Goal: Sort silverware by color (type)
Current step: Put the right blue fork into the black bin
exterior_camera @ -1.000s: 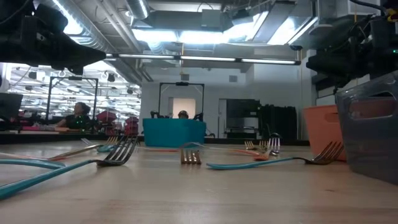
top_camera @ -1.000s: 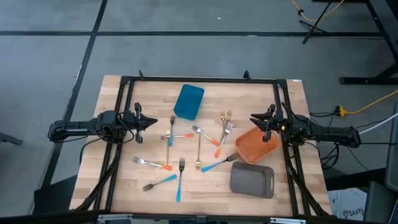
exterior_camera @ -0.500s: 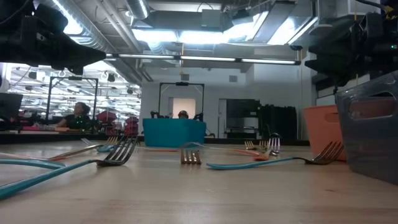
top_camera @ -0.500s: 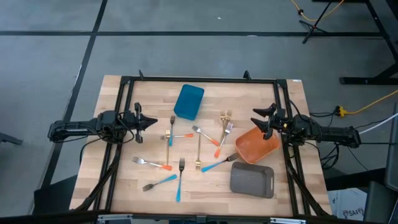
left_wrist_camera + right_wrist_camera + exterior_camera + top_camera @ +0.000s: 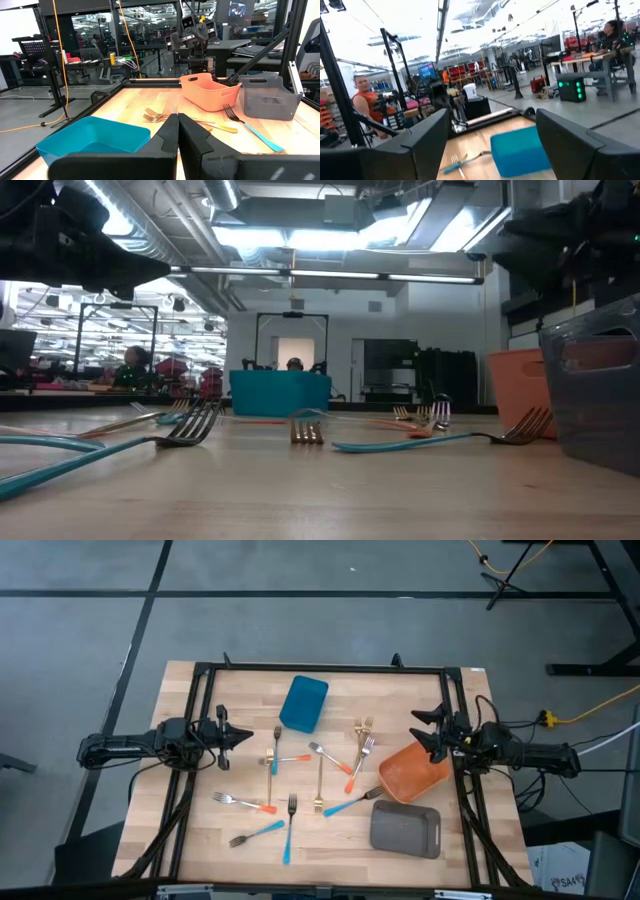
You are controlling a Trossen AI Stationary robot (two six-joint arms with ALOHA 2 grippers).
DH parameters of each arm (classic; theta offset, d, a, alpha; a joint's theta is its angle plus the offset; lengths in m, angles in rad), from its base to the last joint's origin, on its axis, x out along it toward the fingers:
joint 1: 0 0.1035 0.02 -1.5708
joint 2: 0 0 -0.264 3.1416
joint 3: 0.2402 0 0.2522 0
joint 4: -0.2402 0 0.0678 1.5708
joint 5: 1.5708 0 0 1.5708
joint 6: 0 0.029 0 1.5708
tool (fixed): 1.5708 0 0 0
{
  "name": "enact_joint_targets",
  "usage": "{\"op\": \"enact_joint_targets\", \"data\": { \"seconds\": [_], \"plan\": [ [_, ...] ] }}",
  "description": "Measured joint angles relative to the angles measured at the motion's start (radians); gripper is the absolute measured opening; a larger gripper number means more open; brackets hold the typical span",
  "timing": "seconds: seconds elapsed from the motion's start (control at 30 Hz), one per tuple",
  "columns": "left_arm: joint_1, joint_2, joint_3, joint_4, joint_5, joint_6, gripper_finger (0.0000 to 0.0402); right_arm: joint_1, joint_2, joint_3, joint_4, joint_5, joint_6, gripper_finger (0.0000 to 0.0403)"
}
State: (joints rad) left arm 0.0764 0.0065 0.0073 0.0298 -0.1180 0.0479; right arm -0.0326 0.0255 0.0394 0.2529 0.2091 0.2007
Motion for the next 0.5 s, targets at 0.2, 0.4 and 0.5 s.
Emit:
{"op": "enact_joint_targets", "data": {
  "seconds": [0.2,0.4,0.5],
  "plan": [
    [0.0,0.0,0.0,0.0,0.0,0.0,0.0,0.0,0.063,0.117,-0.049,-0.003,-0.085,0.0291],
    [0.0,0.0,0.0,0.0,0.0,0.0,0.0,0.0,0.193,0.282,-0.133,-0.018,-0.158,0.0291],
    [0.0,0.0,0.0,0.0,0.0,0.0,0.0,0.0,0.276,0.382,-0.191,-0.043,-0.192,0.0291]
  ]
}}
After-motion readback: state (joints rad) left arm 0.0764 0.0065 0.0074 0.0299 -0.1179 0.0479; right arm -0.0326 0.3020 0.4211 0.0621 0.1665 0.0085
